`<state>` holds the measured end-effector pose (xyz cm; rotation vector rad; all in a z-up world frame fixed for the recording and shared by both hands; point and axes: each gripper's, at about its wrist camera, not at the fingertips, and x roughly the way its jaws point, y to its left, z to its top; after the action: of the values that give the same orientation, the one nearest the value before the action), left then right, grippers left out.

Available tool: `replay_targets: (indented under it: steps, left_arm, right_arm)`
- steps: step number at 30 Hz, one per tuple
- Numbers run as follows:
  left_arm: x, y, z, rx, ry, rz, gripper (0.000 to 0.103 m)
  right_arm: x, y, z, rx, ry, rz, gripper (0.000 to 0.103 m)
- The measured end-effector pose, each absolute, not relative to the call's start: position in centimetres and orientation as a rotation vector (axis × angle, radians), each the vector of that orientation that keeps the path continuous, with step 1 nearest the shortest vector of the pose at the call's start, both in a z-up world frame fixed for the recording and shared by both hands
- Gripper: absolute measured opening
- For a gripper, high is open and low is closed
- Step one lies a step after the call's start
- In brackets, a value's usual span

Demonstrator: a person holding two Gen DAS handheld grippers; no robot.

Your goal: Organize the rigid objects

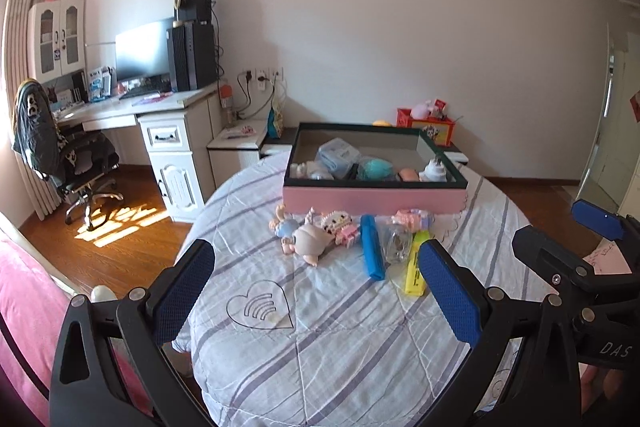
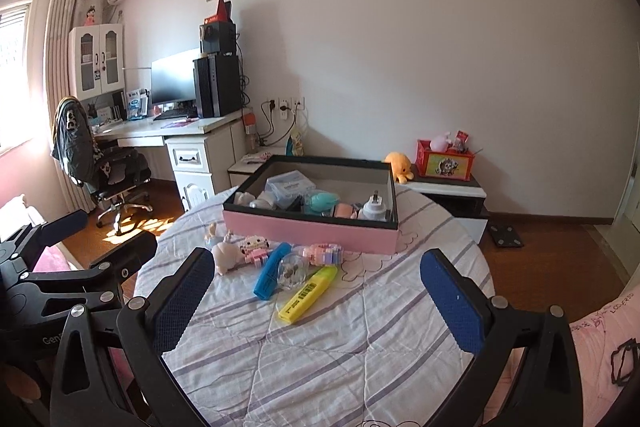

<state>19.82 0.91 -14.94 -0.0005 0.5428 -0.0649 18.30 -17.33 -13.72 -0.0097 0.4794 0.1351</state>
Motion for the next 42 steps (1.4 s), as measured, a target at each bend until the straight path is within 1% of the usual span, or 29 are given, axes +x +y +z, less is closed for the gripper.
replay_targets:
  steps: [5, 10, 14, 22, 24, 26, 27, 28, 29, 30, 31, 38, 40, 42]
  left_arm:
    - [23.0, 1.1, -19.0, 0.018, 0.656, -0.039, 0.103]
    - [25.3, 2.6, -21.4, 0.014, 0.709, 0.002, 0.103]
    - [26.6, 3.4, -22.5, -0.005, 0.737, 0.009, 0.103]
    - [28.4, 3.4, -23.8, -0.014, 0.774, -0.006, 0.103]
    - [28.5, 3.1, -23.8, -0.02, 0.781, -0.023, 0.103]
    - [28.7, 2.5, -23.9, -0.014, 0.783, -0.042, 0.103]
    - [28.8, 2.1, -23.9, -0.01, 0.785, -0.051, 0.103]
    - [28.9, 1.7, -23.9, -0.01, 0.785, -0.065, 0.103]
    - [29.0, 1.3, -23.9, -0.011, 0.788, -0.078, 0.103]
    - [29.1, 0.8, -23.9, -0.011, 0.793, -0.09, 0.103]
    - [29.2, 0.3, -23.9, -0.01, 0.795, -0.106, 0.103]
    - [30.9, -3.6, -24.2, 0.058, 0.809, -0.152, 0.103]
    - [31.8, -4.5, -24.5, 0.087, 0.823, -0.148, 0.098]
    - [32.5, -5.2, -24.9, 0.116, 0.828, -0.146, 0.082]
  right_arm:
    - [22.2, -17.5, -18.6, 0.034, 0.634, 0.162, 0.103]
    - [26.3, -17.4, -23.1, 0.052, 0.766, 0.143, 0.103]
    - [28.8, -16.9, -24.9, 0.056, 0.814, 0.143, 0.103]
    - [33.1, -15.4, -26.1, -0.003, 0.886, 0.19, 0.103]
    - [33.2, -15.6, -26.2, -0.027, 0.885, 0.198, 0.095]
    - [32.9, -16.2, -26.0, -0.044, 0.877, 0.201, 0.074]
    - [32.7, -16.7, -25.9, -0.047, 0.869, 0.213, 0.069]
    - [32.6, -17.4, -25.8, -0.046, 0.865, 0.22, 0.056]
    - [32.5, -18.0, -25.7, -0.048, 0.862, 0.211, 0.038]
    - [32.3, -18.7, -25.6, -0.047, 0.858, 0.205, 0.03]
    - [32.2, -19.4, -25.6, -0.038, 0.858, 0.212, 0.027]
    - [31.3, -22.9, -25.7, 0.02, 0.834, 0.204, 0.027]
    - [31.4, -23.0, -25.8, 0.029, 0.83, 0.212, 0.027]
    - [31.6, -23.1, -25.8, 0.031, 0.826, 0.216, 0.027]
